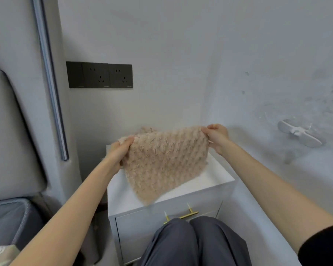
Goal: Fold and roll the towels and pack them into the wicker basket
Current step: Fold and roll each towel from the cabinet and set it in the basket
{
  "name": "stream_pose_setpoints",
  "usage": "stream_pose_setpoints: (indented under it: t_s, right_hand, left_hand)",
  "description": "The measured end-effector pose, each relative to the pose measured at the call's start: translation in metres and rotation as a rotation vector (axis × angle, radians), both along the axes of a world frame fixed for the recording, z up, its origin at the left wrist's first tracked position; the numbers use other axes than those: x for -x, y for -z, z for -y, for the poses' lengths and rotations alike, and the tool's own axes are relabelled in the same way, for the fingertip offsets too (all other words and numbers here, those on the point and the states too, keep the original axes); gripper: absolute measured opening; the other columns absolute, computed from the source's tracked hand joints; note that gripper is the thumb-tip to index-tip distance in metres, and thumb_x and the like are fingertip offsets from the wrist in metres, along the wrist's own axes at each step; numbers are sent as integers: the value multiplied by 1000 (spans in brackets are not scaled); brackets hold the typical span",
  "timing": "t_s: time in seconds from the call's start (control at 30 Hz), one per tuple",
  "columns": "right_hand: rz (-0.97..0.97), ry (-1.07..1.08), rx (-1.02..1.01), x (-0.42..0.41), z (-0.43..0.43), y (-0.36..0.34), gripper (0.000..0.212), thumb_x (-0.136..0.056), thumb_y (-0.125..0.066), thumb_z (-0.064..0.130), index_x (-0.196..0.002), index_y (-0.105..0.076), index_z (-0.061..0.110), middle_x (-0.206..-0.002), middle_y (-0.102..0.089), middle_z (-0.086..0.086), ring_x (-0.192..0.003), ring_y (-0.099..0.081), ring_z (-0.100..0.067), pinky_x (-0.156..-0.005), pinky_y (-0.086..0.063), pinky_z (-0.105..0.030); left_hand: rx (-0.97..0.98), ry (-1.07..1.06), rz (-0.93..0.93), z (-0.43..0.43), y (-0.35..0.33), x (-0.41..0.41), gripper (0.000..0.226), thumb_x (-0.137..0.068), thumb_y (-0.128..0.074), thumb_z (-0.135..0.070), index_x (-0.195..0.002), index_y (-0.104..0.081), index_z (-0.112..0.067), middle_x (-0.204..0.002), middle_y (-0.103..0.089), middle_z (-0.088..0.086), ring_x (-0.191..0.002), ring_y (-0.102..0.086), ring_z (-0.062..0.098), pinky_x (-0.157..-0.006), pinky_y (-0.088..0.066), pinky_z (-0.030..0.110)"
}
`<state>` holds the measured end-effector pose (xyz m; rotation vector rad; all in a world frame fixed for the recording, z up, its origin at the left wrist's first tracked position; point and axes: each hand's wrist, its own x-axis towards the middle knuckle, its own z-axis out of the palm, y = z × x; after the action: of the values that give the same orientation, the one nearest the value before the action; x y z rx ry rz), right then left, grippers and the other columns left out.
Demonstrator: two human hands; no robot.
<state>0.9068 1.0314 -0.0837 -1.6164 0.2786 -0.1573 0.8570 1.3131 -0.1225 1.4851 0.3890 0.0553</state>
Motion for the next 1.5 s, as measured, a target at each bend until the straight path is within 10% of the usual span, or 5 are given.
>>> stream_pose_setpoints:
  t_s: [0.43, 0.7, 1.13, 1.23, 1.5]
  right_hand:
    - [-407, -317, 383, 20, 2, 88, 90, -72, -80, 5, -141, -22, 3, -128, -45, -12, -114, -50, -26, -83, -48, -32]
    - [-201, -249, 482, 19, 13, 90, 31, -81, -72, 21, -56, -53, 17, -61, -52, 4, -60, -48, -10, -58, -37, -22]
    - [270, -40, -29, 24, 24, 10, 15, -85, -70, 36, -85, -71, 20, -86, -69, 10, -79, -62, 4, -71, -45, -13]
    - [317, -49, -101, 31, 27, 8, 15, -86, -69, 33, -85, -69, 18, -75, -66, 9, -72, -60, -5, -73, -48, -21]
    - [100, -13, 28, 46, 33, 50, 20, -89, -66, 34, -101, -66, 18, -99, -70, -4, -80, -67, -15, -57, -52, -23]
  left_hand:
    - [-397, 284, -193, -11, 61, 19, 69, -78, -73, 1, -138, -41, -10, -131, -51, 7, -117, -51, 24, -86, -42, 28]
    - [-480, 86, -24, -15, 61, 16, 18, -91, -62, -18, -78, -56, -6, -83, -54, 9, -79, -48, 20, -71, -37, 29]
    - [-356, -149, 355, -19, -21, 18, 34, -86, -67, -42, -67, -66, -13, -101, -65, -10, -102, -56, 1, -93, -37, 22]
    - [-262, -127, 349, -13, -25, 22, 37, -85, -67, -42, -60, -58, -16, -55, -61, -11, -59, -59, -2, -67, -44, 18]
    - [-226, -35, 79, 1, 8, 26, 34, -89, -65, -34, -69, -53, -10, -63, -48, 4, -58, -47, 16, -49, -41, 25]
